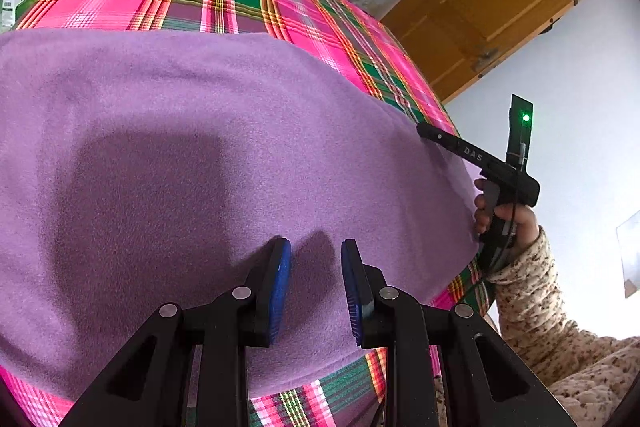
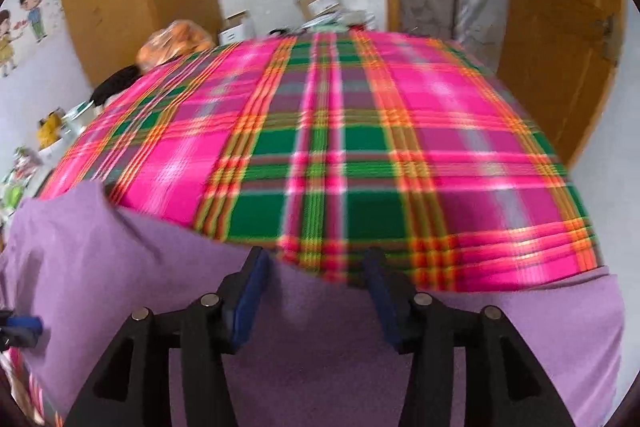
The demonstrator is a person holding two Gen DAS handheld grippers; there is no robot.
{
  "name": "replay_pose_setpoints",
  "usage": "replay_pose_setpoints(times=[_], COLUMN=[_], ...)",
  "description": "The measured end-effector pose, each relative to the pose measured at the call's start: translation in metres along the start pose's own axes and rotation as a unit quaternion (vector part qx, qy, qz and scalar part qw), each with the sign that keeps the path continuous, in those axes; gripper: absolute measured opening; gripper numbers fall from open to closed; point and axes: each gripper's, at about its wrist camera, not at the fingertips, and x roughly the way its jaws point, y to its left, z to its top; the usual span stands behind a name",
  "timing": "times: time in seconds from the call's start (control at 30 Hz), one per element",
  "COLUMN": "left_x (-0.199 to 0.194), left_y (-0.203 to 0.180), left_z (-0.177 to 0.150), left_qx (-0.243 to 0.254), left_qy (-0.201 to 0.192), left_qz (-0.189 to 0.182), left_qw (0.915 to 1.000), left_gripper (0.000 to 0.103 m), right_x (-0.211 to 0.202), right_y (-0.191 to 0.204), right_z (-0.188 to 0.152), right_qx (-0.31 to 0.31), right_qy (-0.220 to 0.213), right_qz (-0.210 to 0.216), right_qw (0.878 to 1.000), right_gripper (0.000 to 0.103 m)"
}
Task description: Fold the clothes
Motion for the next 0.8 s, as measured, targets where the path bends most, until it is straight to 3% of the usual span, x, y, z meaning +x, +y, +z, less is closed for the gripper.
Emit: replay_pose_setpoints(times=[0.07, 0.17, 0.6, 0.8], left_x=[0.000, 0.000, 0.001, 0.000], left_y=[0.001, 0.002, 0.002, -0.009], left_z=[-0.001, -0.001, 0.005, 0.026], left_qx=[-0.001, -0.004, -0.002, 0.019], left_qy=[-0.002, -0.004, 0.005, -0.004], left_qz=[-0.003, -0.007, -0.003, 0.011], left_qw=[1.0000, 1.0000, 1.0000, 0.9998], left_gripper=[0.027, 0.027, 0.027, 0.027], right_x=[0.000, -0.011, -0.012, -0.011], right_y=[-0.008, -0.019, 0.022, 0.018], right_z=[0.001, -0.003, -0.014, -0.013], right_qx=[0.018, 0.039, -0.060, -0.057], right_qy=[0.006, -0.001, 0.002, 0.008], right_qz=[-0.024, 0.003, -0.013, -0.005], right_qw=[1.000, 0.999, 0.998, 0.998], right_gripper=[0.044, 0.044, 0.044, 0.046])
